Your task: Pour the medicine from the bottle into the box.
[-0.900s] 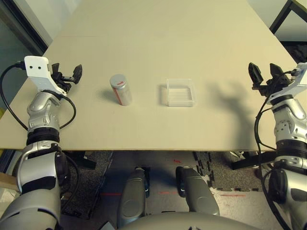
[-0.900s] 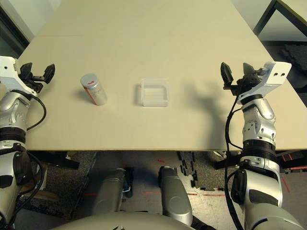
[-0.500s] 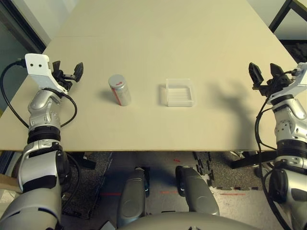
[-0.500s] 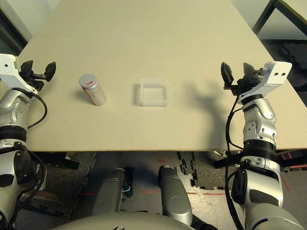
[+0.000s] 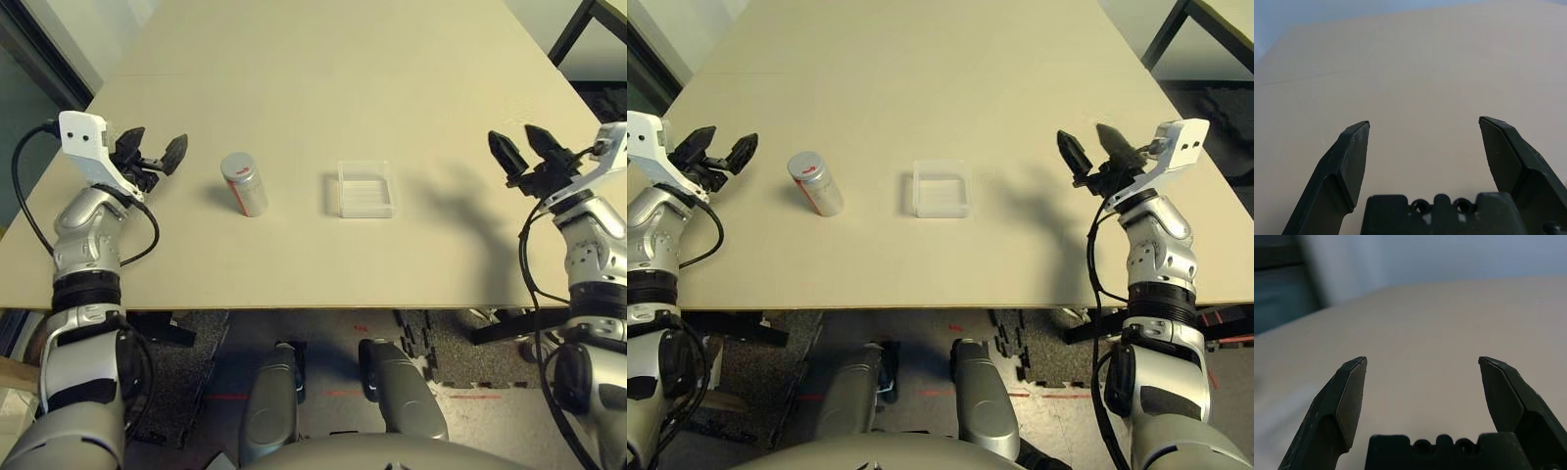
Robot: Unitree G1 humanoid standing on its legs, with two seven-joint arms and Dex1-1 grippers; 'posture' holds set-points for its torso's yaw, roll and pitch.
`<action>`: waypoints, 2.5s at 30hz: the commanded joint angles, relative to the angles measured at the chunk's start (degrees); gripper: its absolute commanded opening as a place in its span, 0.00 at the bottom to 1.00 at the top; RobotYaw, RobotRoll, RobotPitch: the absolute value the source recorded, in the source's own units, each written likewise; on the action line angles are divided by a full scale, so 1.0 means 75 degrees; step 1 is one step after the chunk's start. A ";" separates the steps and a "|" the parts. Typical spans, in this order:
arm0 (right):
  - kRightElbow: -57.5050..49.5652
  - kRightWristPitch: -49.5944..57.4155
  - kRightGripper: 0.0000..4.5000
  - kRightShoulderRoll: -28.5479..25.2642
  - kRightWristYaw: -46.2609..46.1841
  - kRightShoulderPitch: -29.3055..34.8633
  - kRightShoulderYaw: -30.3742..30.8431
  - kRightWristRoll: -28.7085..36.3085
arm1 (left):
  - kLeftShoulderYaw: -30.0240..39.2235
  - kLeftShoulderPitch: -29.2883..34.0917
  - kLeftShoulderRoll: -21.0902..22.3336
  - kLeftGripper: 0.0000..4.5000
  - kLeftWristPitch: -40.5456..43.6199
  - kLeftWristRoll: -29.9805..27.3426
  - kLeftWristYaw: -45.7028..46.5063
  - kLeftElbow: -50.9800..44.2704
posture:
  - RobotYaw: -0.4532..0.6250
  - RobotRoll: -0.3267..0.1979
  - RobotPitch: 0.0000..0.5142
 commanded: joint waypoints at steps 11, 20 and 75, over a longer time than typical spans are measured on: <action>-0.2002 0.1420 1.00 -0.0499 0.2317 0.0537 0.1597 0.0243 | 0.0192 0.1801 -0.0032 1.00 0.1102 -0.1518 -0.1568 -0.2830 | 0.39 0.62 0.32; -0.1784 0.1262 1.00 -0.0314 0.2422 0.0307 0.1899 0.0033 | -0.0063 0.2972 -0.0476 1.00 0.1226 -0.1666 -0.1486 -0.4144 | 0.40 0.62 0.33; -0.2102 0.1075 1.00 -0.0042 0.1919 0.0527 0.1943 -0.0234 | -0.1552 0.0991 -0.2803 1.00 -0.2388 0.0961 0.0709 -0.0600 | 0.32 0.62 0.34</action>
